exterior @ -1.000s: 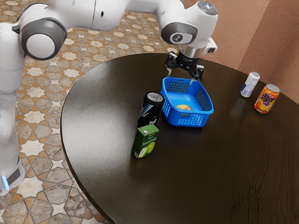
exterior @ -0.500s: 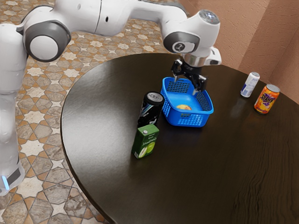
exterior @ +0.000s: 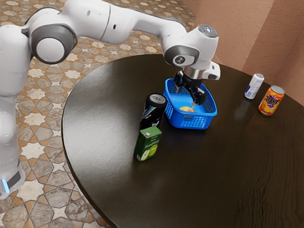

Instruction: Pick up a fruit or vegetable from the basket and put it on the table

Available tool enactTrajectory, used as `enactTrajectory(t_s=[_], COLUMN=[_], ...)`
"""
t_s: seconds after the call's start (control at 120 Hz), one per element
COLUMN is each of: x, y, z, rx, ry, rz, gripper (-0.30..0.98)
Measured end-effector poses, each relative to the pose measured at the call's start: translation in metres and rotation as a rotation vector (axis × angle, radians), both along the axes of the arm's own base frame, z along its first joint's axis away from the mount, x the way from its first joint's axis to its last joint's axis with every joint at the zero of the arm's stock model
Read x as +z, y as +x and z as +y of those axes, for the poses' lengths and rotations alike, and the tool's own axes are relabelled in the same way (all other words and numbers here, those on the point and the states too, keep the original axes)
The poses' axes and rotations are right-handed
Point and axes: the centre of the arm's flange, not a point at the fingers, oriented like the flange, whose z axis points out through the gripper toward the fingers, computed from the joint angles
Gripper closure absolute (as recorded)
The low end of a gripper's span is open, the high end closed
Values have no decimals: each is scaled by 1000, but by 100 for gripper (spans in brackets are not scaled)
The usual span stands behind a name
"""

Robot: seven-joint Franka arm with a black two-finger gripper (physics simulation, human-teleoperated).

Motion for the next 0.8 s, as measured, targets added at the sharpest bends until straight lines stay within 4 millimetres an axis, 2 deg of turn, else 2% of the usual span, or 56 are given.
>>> enactTrajectory(t_s=[0.183,0.3,0.475,0.55,0.8], x=[-10,-12,-19,-26,-44], y=[4,4,6,9,31], z=[29,44,51,48,48], rx=[15,99,200,220,265], ry=[-12,-72,-132,-136,-115], rz=[2,-10,-15,-10,-19], gripper=[1,0,0,0,0])
